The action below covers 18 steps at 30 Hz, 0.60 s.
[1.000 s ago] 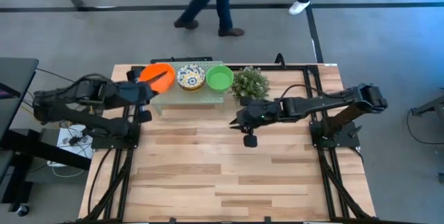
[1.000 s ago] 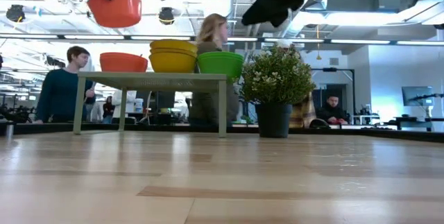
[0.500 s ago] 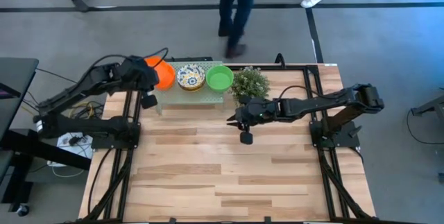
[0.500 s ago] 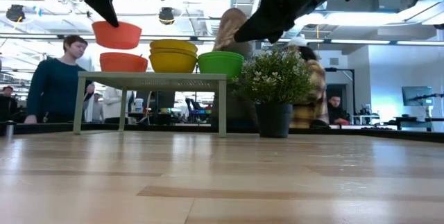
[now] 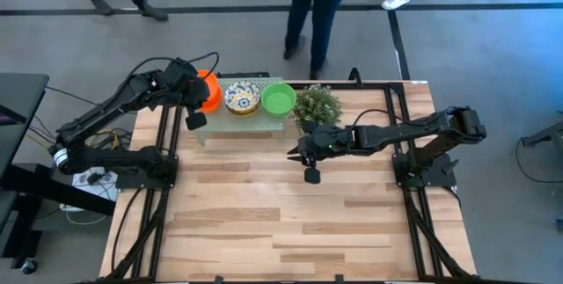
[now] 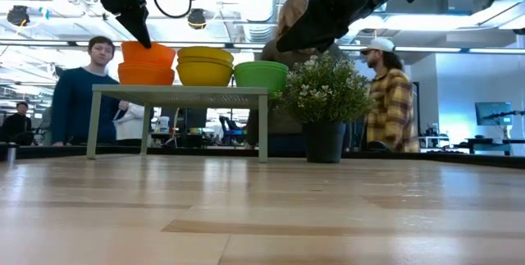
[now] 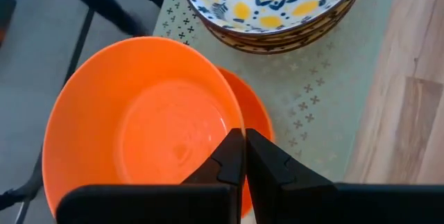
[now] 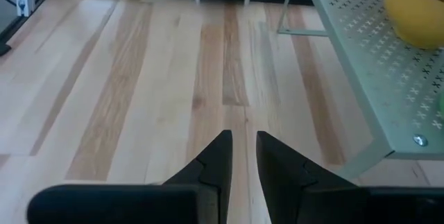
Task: Pick & Place Mini bowls
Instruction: Stack the orange bowl on top of the stacked orange bowl on the shelf
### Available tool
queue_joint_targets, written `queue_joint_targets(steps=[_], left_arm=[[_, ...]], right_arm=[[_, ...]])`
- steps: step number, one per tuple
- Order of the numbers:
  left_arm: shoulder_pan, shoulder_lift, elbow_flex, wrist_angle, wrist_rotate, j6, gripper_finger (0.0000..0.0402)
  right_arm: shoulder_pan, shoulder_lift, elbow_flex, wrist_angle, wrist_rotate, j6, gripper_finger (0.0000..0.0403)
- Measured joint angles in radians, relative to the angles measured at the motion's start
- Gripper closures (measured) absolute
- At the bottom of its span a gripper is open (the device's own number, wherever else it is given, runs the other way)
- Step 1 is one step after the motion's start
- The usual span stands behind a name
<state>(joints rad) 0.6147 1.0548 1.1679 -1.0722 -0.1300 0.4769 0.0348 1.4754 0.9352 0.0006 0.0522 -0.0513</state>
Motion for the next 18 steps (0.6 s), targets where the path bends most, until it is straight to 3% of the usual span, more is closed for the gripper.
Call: queue_joint_targets(steps=[18], left_arm=[[0.0, 0.02, -0.003, 0.006, 0.028, -0.062, 0.0387]], right_arm=[[0.03, 0.0, 0.0, 0.0, -0.002, 0.0, 0.0342]])
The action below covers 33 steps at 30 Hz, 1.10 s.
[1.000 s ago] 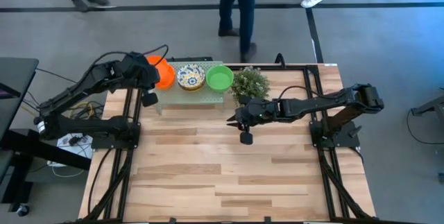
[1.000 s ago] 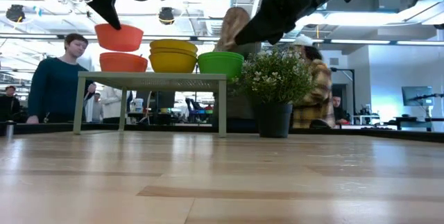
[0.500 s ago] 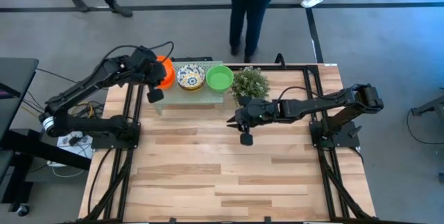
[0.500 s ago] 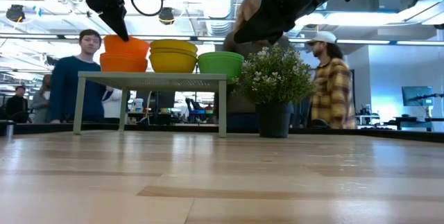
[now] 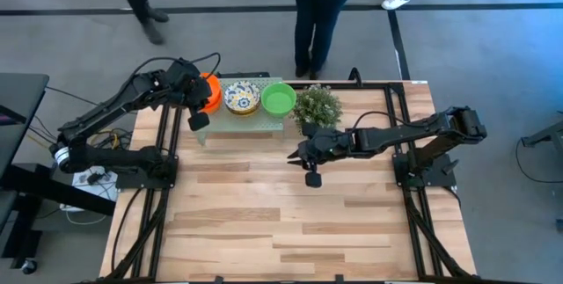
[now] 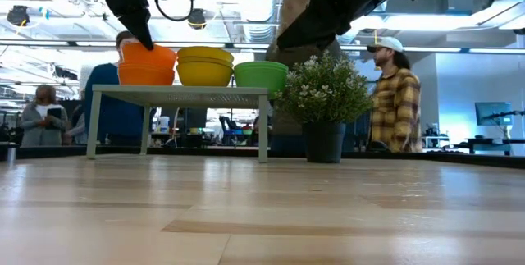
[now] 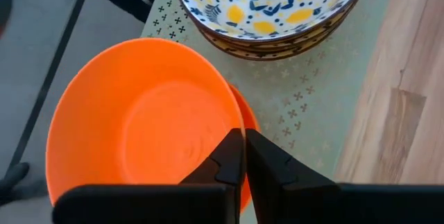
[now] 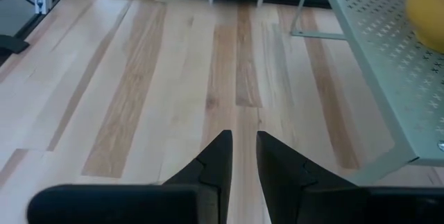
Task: Pick & Place Mini bowls
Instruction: Stack the orange bowl on top of the stacked orange bowl on the shelf, then return to Home Position
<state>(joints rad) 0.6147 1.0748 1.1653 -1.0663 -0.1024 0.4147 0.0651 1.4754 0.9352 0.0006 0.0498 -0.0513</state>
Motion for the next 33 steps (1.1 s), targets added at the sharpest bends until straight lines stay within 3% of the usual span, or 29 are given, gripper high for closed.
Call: queue_joint_targets(steps=[11, 22, 28, 33], left_arm=[[0.014, 0.017, 0.0, -0.002, 0.0, -0.004, 0.0346], [0.006, 0.007, -0.001, 0.01, -0.002, -0.004, 0.0275], [-0.065, -0.068, 0.026, 0.015, -0.002, -0.022, 0.0261], [-0.156, -0.196, 0.04, 0.041, 0.0, -0.182, 0.0274]], right_arm=[[0.008, 0.0, 0.0, 0.0, 0.0, 0.0, 0.0342], [0.007, 0.0, 0.0, 0.0, 0.0, 0.0, 0.0342], [0.007, 0.0, 0.0, 0.001, 0.001, 0.0, 0.0342], [-0.004, 0.0, 0.0, 0.011, 0.001, -0.003, 0.0342]])
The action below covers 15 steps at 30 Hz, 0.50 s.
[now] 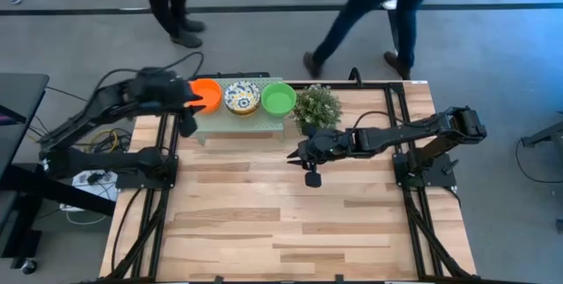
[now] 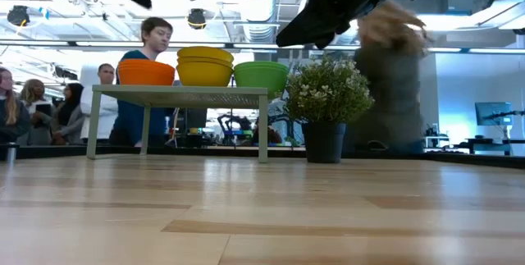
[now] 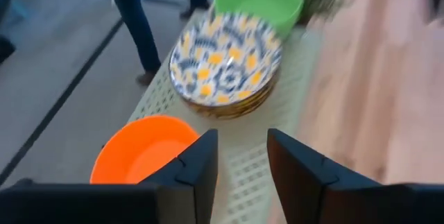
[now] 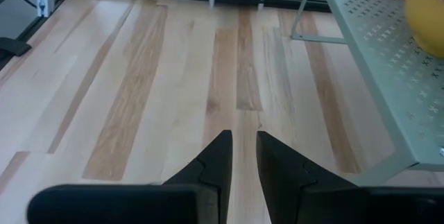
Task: Pick & Place Mini bowls
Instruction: Return to Home Position
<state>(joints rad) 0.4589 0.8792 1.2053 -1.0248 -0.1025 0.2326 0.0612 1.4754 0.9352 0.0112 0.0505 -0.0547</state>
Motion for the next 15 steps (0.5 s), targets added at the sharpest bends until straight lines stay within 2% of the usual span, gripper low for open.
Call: queue_joint_targets(steps=[8, 15], left_arm=[[-0.175, -0.226, -0.026, 0.085, 0.001, -0.153, 0.0299], [-0.295, -0.392, -0.236, 0.252, 0.0, -0.239, 0.0311]], right_arm=[[-0.049, 0.0, 0.0, 0.018, 0.002, 0.001, 0.0342], [-0.095, -0.037, 0.011, 0.054, 0.001, 0.079, 0.0342]])
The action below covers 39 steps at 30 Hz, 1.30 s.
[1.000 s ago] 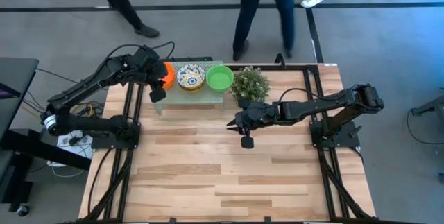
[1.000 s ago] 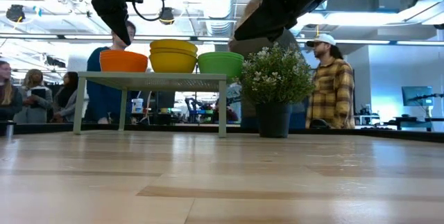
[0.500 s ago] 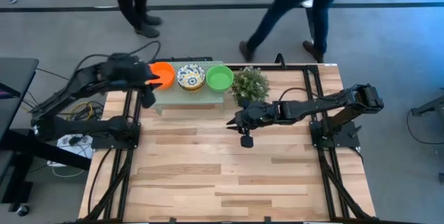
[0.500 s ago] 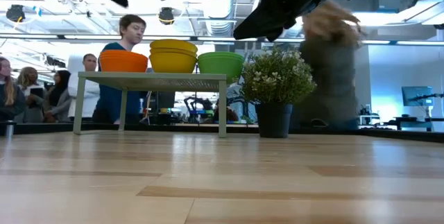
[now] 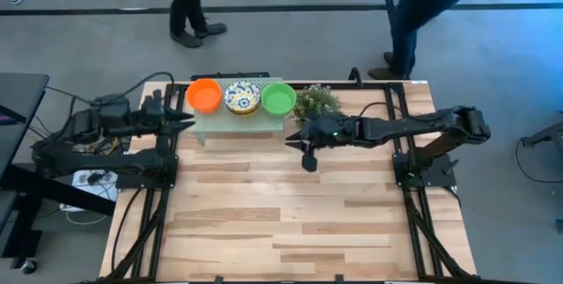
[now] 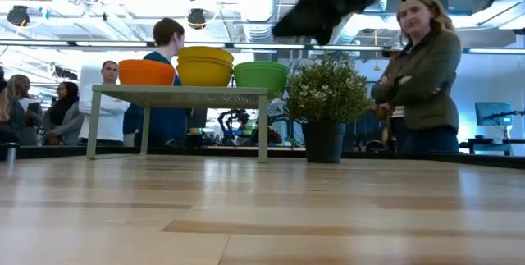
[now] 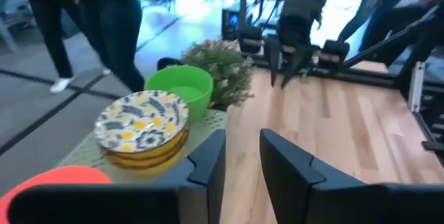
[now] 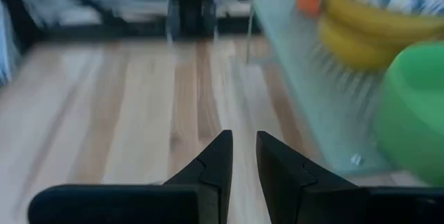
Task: Pick & Place Mini bowls
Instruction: Return to Home Position
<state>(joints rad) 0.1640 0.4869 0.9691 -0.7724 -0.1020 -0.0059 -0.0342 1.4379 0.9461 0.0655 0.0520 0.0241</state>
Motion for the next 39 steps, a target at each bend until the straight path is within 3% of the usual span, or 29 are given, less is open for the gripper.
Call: queue_joint_targets(steps=[5, 11, 26, 32, 39], left_arm=[[-0.036, -0.056, -0.174, 0.167, -0.001, -0.002, 0.0316], [-0.06, -0.094, -0.29, 0.304, -0.001, 0.028, 0.0322], [-0.075, -0.481, -0.591, 0.476, -0.001, 0.026, 0.0326], [-0.075, -0.472, -0.648, 0.571, -0.001, 0.025, 0.0326], [-0.075, -0.486, -0.695, 0.605, -0.001, 0.024, 0.0326]], right_arm=[[0.012, -0.125, 0.001, -0.016, -0.002, 0.017, 0.0342], [0.029, -0.304, -0.009, -0.117, -0.003, -0.007, 0.0342], [-0.008, -0.633, -0.355, 0.029, 0.0, 0.028, 0.0342], [-0.007, -0.729, -0.489, 0.141, 0.001, 0.032, 0.0342], [-0.008, -0.861, -0.599, 0.153, 0.001, 0.056, 0.0342]])
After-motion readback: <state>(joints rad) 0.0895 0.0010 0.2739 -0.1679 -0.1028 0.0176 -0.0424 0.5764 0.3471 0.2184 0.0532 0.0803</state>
